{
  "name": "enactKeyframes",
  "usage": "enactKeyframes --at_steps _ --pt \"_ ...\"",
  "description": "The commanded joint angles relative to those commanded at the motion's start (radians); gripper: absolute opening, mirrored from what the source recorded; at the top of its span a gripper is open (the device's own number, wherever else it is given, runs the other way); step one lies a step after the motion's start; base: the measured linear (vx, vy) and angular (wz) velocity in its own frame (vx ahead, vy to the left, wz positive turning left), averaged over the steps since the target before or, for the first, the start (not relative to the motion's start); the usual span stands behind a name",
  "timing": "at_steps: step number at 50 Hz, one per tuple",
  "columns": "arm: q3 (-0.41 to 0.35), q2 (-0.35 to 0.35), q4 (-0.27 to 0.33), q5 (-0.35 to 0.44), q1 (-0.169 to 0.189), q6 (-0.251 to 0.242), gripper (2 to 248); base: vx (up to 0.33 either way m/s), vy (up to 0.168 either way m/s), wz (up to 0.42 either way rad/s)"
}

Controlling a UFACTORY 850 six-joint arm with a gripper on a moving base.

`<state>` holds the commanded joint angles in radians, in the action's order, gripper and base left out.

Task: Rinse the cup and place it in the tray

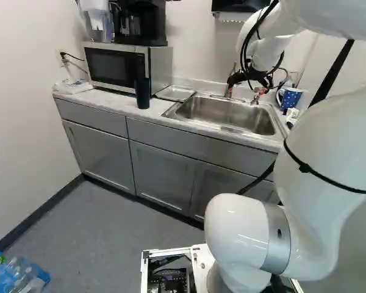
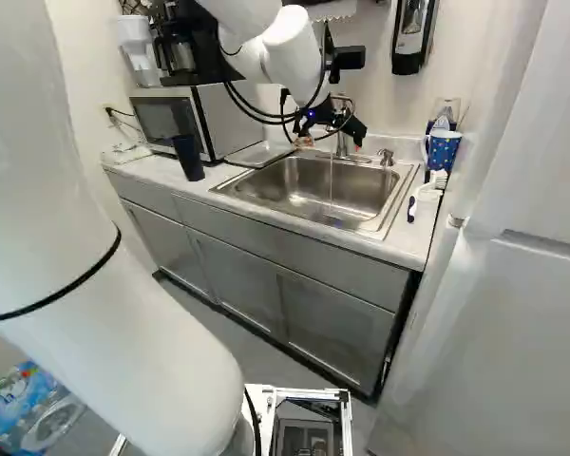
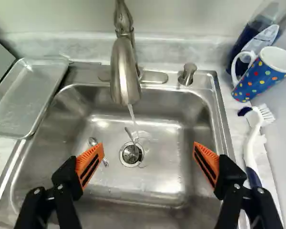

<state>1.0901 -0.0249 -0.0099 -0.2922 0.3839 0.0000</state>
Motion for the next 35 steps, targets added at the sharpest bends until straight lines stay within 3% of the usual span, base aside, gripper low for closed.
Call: enactKeyframes --at_steps 35 --pt "0.177 0.171 0.000 0.194 -0.037 0.000 247 0.000 0.000 0.000"
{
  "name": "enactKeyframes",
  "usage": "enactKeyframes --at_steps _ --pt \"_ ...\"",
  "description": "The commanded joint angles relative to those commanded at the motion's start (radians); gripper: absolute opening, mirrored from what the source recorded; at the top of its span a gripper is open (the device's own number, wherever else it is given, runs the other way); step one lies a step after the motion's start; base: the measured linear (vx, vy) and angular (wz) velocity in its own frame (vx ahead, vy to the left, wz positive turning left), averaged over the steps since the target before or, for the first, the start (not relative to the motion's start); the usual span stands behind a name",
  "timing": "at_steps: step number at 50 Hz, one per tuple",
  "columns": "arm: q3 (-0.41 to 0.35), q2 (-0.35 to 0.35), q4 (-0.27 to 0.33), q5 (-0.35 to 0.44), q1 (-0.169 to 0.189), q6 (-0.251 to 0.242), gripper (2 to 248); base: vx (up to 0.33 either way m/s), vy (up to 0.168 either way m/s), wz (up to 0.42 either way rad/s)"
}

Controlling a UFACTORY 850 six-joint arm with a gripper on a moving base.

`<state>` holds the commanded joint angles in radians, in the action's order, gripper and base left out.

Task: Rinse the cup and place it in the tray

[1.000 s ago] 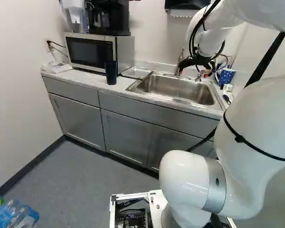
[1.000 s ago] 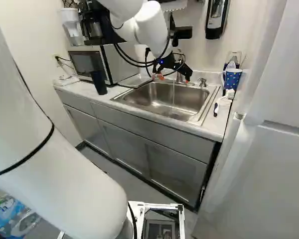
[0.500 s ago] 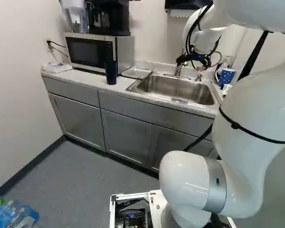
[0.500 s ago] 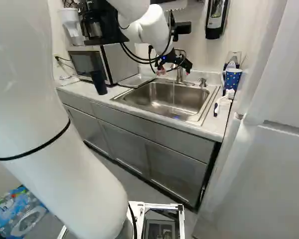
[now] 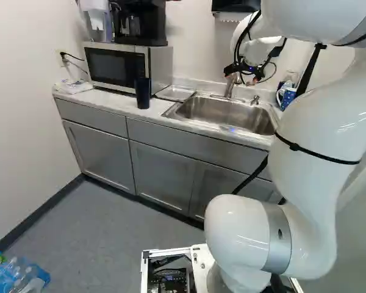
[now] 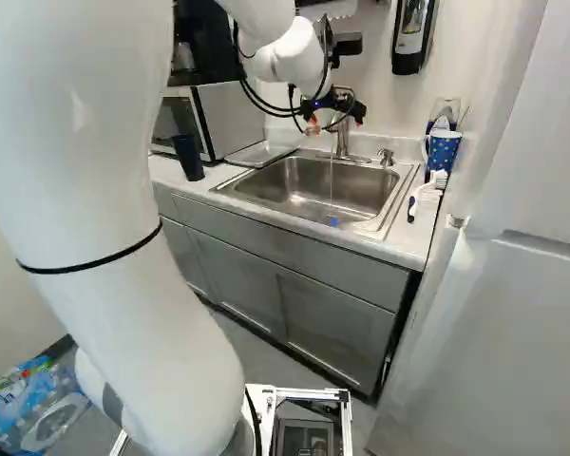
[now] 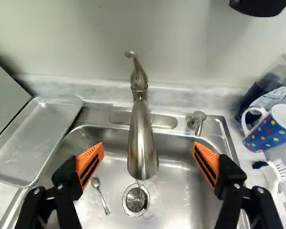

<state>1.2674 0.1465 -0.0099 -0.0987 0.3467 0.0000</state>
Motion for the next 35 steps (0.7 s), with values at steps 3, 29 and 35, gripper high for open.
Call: enactKeyframes --at_steps 3,29,35 --pt "0.016 0.015 0.000 0.016 -0.003 0.000 247 0.000 0.000 0.000" --pt "0.148 0.133 0.000 0.091 -0.037 0.000 247 0.000 0.000 0.000" --pt "0.177 0.159 0.000 0.091 -0.048 0.000 247 0.000 0.000 0.000"
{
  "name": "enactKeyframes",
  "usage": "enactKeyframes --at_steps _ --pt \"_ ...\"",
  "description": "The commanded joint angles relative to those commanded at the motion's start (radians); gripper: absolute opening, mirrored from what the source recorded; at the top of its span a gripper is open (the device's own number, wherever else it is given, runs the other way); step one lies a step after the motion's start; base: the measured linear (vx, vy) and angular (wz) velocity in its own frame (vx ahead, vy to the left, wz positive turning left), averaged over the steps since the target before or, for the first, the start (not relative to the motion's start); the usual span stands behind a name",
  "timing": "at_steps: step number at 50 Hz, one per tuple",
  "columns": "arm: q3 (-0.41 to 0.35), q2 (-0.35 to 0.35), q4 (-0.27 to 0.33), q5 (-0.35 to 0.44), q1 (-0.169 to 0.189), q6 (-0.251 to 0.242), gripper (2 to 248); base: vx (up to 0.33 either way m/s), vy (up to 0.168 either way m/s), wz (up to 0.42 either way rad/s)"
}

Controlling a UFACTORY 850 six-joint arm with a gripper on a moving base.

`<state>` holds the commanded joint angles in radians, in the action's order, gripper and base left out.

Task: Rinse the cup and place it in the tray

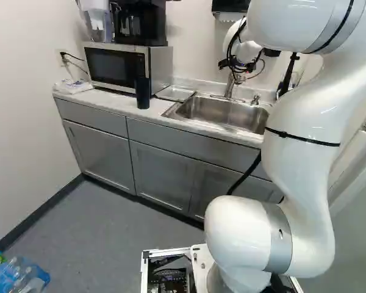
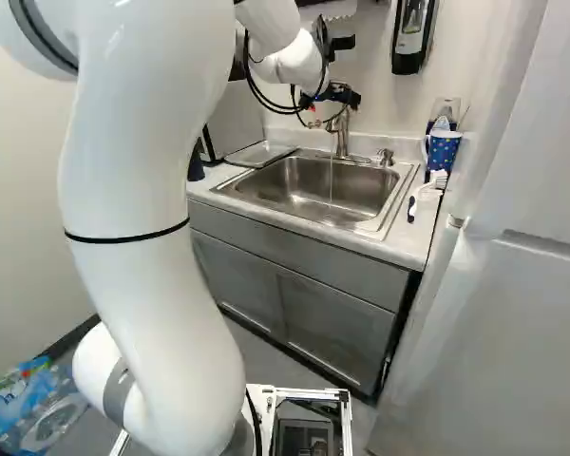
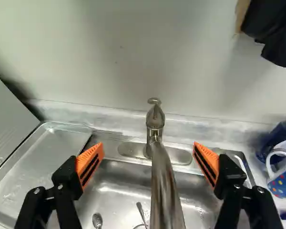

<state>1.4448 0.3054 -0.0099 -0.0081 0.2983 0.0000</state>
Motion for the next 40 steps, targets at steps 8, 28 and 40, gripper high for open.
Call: enactKeyframes --at_steps 8,28,40 --pt "0.039 0.034 0.000 0.000 -0.015 0.000 247 0.000 0.000 0.000" --pt "0.132 0.111 0.000 0.000 -0.052 0.000 247 0.000 0.000 0.000" --pt "0.181 0.152 0.000 0.003 -0.060 0.000 247 0.000 0.000 0.000"
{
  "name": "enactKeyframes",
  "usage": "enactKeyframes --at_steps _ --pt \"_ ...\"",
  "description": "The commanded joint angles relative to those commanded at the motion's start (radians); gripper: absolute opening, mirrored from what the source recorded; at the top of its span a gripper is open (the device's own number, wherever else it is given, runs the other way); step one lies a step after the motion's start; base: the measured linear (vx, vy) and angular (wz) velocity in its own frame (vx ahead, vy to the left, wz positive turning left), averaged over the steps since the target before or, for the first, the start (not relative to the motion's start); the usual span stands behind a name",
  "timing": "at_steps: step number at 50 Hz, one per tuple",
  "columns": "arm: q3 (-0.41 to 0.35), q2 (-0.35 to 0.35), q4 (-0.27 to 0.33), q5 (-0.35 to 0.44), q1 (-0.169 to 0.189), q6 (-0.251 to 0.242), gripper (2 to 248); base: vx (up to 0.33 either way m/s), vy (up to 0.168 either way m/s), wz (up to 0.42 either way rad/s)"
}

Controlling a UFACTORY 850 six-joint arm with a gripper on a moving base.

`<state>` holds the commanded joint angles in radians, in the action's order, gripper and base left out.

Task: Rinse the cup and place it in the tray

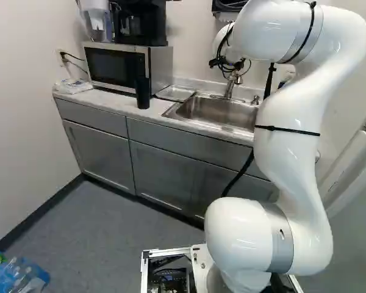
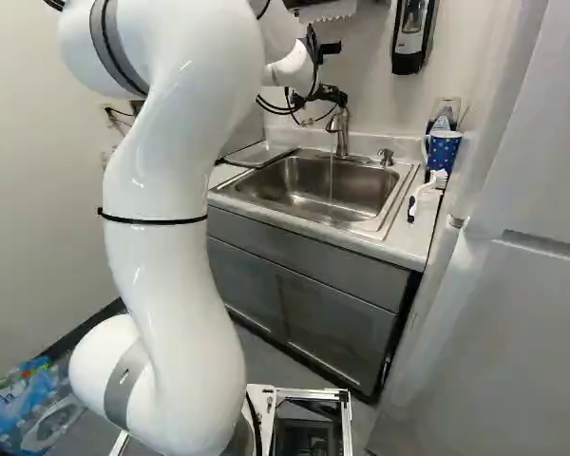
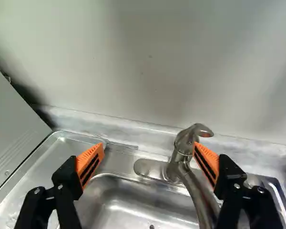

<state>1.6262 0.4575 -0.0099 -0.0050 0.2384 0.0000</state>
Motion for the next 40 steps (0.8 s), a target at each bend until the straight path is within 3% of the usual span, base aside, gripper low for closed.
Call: enactKeyframes --at_steps 13,40 --pt "0.041 0.033 0.000 0.025 -0.006 0.000 247 0.000 0.000 0.000" --pt "0.043 0.034 0.000 0.079 -0.007 0.000 247 0.000 0.000 0.000"
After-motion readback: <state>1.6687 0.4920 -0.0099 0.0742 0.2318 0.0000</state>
